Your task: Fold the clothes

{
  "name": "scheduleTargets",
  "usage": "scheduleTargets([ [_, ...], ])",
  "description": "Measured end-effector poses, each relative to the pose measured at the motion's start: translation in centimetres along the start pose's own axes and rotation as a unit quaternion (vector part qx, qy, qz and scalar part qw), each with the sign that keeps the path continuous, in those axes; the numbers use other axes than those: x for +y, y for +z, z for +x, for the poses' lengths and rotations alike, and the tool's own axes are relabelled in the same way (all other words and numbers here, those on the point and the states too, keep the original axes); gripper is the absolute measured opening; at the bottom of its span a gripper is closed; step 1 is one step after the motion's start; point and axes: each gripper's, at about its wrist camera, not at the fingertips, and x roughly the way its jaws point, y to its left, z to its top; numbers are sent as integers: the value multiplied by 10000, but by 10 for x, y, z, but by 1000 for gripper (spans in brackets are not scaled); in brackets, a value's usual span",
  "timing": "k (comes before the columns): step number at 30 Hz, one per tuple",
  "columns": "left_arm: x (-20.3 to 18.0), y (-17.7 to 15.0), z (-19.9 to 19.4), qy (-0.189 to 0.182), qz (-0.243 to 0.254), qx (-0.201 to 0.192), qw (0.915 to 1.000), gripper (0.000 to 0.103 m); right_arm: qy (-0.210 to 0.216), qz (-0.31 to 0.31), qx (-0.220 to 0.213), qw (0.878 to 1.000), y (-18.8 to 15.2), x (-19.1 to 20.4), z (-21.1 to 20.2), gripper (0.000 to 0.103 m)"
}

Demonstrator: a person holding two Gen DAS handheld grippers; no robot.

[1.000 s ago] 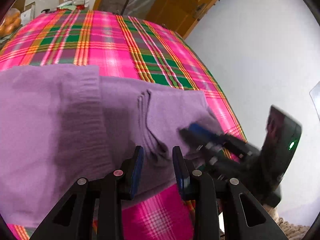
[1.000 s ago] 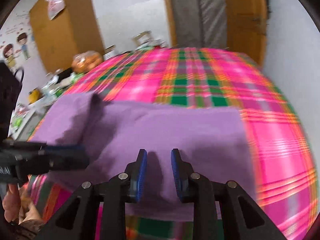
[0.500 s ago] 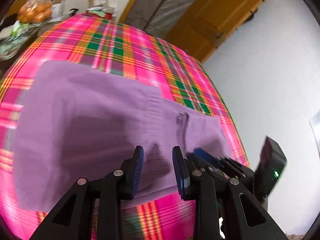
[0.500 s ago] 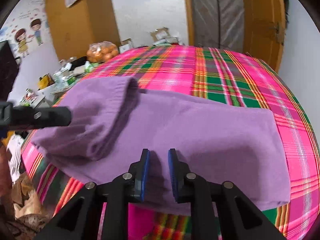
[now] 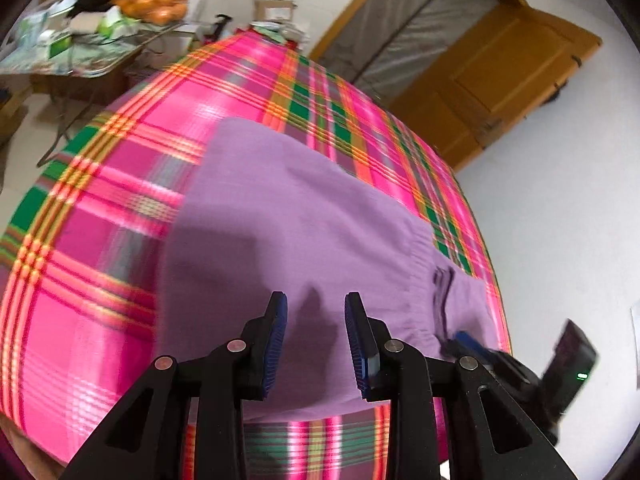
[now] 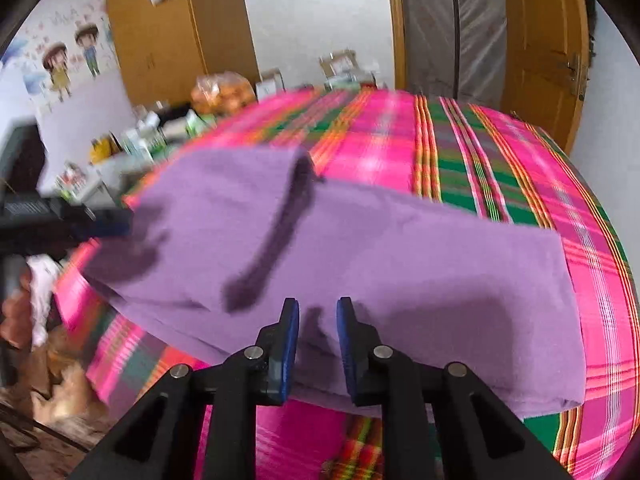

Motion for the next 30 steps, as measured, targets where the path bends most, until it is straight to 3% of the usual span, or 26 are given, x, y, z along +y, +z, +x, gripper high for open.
scheduleTargets([
  [4, 19, -2, -8, 91, -191, -58, 9998, 31, 94, -195, -315, 9993, 11, 16, -9, 21],
  [10, 47, -5, -21, 227, -478, -146, 9985, 31, 506, -605, -71, 9969, 15, 49, 15, 21],
  [18, 68, -18, -28, 459, -704, -92, 9964, 31, 1216, -1195, 235, 9851, 23, 101, 49, 21],
  [24, 81, -19, -31, 424, -920, -89, 9948, 31, 1304, -1479, 482, 9792, 19, 122, 73, 21],
  [30, 90, -16, -32, 326, -1085, -142, 9935, 31, 1578, -1571, 525, 9735, 11, 133, 70, 21],
])
